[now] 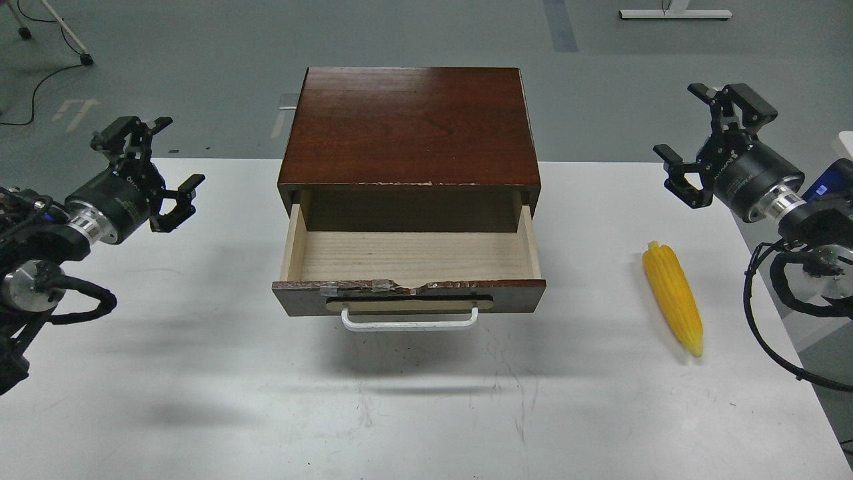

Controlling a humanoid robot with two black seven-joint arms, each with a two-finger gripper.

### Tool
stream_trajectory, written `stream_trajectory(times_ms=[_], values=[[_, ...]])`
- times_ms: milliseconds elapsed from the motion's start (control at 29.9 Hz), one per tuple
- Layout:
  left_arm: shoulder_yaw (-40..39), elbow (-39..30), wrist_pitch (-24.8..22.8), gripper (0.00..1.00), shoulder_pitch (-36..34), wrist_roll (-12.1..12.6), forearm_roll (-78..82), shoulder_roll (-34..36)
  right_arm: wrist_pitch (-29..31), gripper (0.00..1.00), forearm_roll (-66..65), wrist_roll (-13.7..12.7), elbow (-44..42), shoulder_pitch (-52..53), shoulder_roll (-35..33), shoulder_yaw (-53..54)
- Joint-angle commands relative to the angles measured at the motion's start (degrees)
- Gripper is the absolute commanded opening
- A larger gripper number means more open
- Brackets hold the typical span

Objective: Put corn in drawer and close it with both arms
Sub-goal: 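Move the right gripper toward the yellow corn cob beside the cabinet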

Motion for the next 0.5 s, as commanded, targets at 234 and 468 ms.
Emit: stream_trajectory(times_ms=[234, 468], values=[[-0.1, -0.5, 0.4, 0.98, 0.8, -0.1, -0.2, -0.1, 0.0, 0.97, -0.1, 0.0, 0.9, -0.2, -0.4, -0.2], [-0.5, -0.8, 0.5, 0.98, 0.7, -0.2, -0.2, -0.2, 0.1, 0.98, -0.4, 0.0, 1.3, -0.1, -0.3, -0.7]])
